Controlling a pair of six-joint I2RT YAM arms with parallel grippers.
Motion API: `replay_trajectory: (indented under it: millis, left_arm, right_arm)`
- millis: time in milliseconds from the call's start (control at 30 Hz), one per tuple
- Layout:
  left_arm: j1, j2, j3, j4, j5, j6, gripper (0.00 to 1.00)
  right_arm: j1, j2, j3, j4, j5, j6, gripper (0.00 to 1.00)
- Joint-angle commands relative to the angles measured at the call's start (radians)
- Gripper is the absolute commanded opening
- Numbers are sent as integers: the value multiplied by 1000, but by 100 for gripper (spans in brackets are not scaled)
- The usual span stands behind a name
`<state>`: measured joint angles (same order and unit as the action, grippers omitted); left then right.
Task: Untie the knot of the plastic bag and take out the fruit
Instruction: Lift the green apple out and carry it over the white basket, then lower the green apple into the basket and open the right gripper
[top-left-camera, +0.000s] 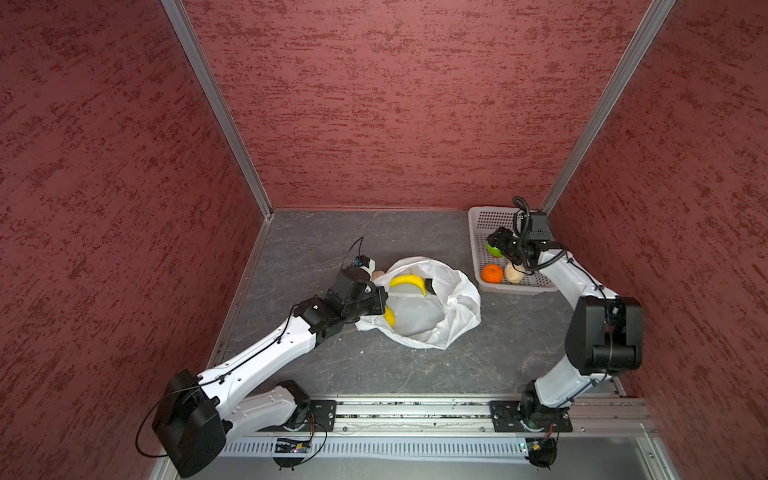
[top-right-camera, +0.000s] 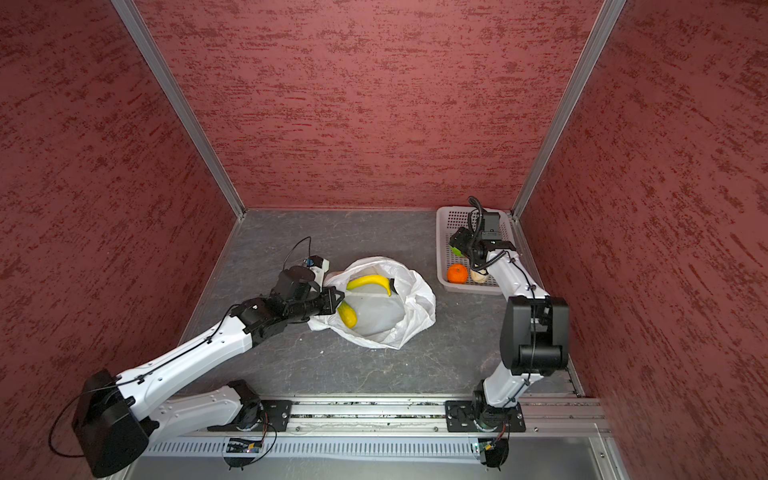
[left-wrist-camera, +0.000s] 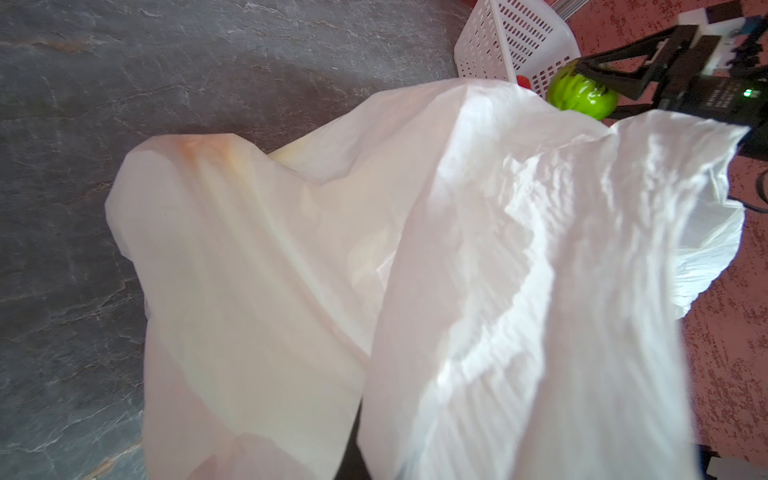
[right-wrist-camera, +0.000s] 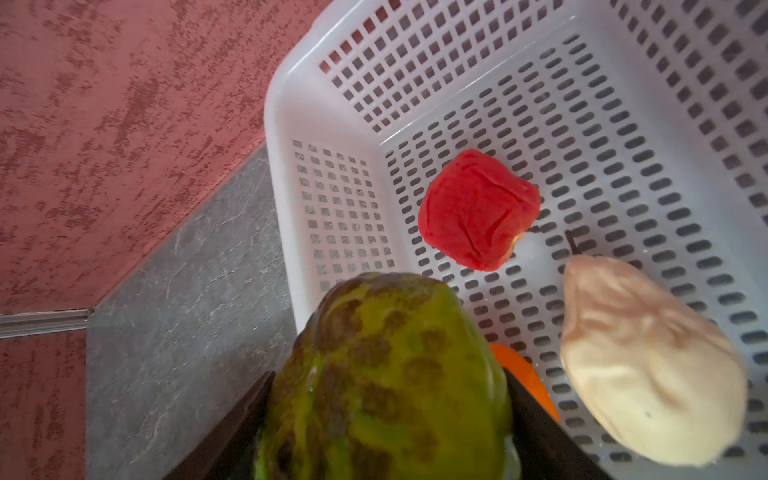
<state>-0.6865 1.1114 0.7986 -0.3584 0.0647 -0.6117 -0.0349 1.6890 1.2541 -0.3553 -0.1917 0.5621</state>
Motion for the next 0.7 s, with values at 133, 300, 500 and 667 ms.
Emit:
replay_trajectory:
  millis: [133,300,500,667]
  left_arm:
    - [-1,-6,25,9,-24,10,0]
    - [-2,-7,18,16,-25,5,0]
    - [-2,-2,16,24,-22,1,0]
    - [-2,-1,18,26,-20,3,0]
  right_arm:
    - [-3,80,44,54,0,-28,63]
    - [-3,91,52,32,23,-39,74]
    - [-3,92,59,16,31,-50,80]
    - [-2,88,57,7,32,-51,93]
